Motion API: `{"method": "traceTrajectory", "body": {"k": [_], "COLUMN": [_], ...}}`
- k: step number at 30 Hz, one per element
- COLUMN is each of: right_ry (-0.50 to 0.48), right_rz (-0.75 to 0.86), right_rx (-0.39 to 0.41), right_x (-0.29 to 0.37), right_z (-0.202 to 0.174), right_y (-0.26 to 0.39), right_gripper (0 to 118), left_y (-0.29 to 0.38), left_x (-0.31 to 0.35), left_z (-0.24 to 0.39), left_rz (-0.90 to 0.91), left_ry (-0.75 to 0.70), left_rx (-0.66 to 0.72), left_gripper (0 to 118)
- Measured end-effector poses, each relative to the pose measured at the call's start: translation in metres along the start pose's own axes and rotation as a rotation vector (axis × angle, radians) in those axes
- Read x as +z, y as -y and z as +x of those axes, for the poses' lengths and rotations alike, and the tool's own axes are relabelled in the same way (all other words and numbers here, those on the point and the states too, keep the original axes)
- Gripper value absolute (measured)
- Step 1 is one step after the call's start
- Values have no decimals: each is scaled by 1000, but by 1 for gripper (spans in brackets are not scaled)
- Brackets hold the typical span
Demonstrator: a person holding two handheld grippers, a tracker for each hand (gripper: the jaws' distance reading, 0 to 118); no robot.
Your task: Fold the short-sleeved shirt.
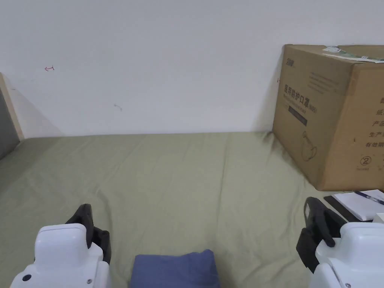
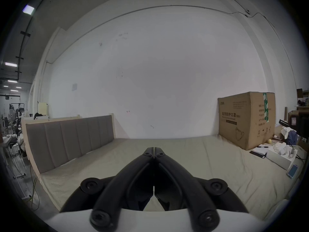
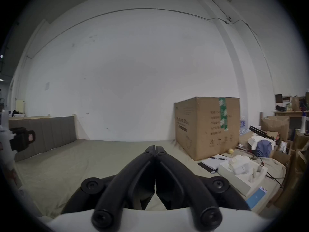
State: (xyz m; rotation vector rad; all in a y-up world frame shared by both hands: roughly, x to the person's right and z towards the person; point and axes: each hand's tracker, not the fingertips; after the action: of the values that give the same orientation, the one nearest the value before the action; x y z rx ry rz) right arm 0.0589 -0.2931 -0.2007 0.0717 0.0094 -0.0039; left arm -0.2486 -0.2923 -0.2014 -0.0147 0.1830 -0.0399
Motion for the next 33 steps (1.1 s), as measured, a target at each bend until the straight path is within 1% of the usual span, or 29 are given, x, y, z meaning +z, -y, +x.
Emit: {"method": "traceTrajectory", "body": {"k": [2,3,4,5,6,7,8,10,11,13,14,15,16,17,19,20,21,22,23,24,25,27,29,30,31,33], "right_ry": [-154,-258,-370,-456,-519,-549,-556,-559,-545,-509,-500,-501,-507,-510,-516,-520,-525,-529,-532,-533,-533,-530,-530,-531,-531,-531], "right_rz": [-46,-115,-242,-395,-592,-769,-866,-942,-976,-1104,-1134,-1150,-1125,-1112,-1117,-1118,-1116,-1112,-1110,-1106,-1104,-1100,-1096,-1093,-1090,-1086], "right_rx": [13,22,42,54,58,78,82,61,82,147,159,151,135,118,110,110,106,101,96,89,81,67,57,54,51,42], "right_x": [-17,-32,-51,-70,-93,-112,-125,-143,-151,-168,-173,-177,-178,-179,-182,-179,-178,-178,-177,-175,-175,-174,-174,-173,-172,-172], "right_z": [-6,-11,-17,-24,-34,-45,-52,-62,-66,-75,-77,-77,-77,-75,-75,-73,-71,-69,-68,-68,-67,-66,-65,-64,-63,-62], "right_y": [-2,2,9,19,36,58,79,121,137,175,188,199,203,202,201,199,199,200,200,200,201,202,203,204,205,205], "right_gripper": [0,0,0,0,0,0,0,0,0,0,0,0,0,0,0,0,0,0,0,0,0,0,0,0,0,0], "left_y": [-1,-1,0,2,5,10,16,30,37,54,61,70,80,88,113,127,142,158,171,186,196,217,238,247,246,245], "left_x": [-4,-7,-10,-12,-16,-21,-25,-35,-40,-53,-60,-69,-83,-96,-137,-155,-173,-188,-199,-210,-218,-232,-247,-252,-255,-261], "left_z": [-12,-19,-26,-31,-35,-39,-42,-50,-54,-63,-68,-73,-80,-86,-99,-105,-109,-111,-110,-108,-105,-97,-76,-66,-57,-37], "left_rz": [-45,-74,-100,-124,-154,-184,-213,-268,-290,-355,-390,-436,-497,-568,-751,-831,-896,-955,-997,-1041,-1082,-1105,-1257,-1289,-1278,-1287], "left_ry": [30,49,76,96,103,101,100,102,103,104,114,133,169,218,352,443,545,615,672,737,791,876,924,987,1060,1131], "left_rx": [37,72,113,143,168,182,196,233,246,275,297,330,383,433,571,662,788,862,920,956,968,1006,1051,1110,1159,1171], "left_gripper": [0,0,0,0,0,0,0,0,0,0,0,0,0,0,1,9,27,64,94,113,118,118,118,118,118,118]}}
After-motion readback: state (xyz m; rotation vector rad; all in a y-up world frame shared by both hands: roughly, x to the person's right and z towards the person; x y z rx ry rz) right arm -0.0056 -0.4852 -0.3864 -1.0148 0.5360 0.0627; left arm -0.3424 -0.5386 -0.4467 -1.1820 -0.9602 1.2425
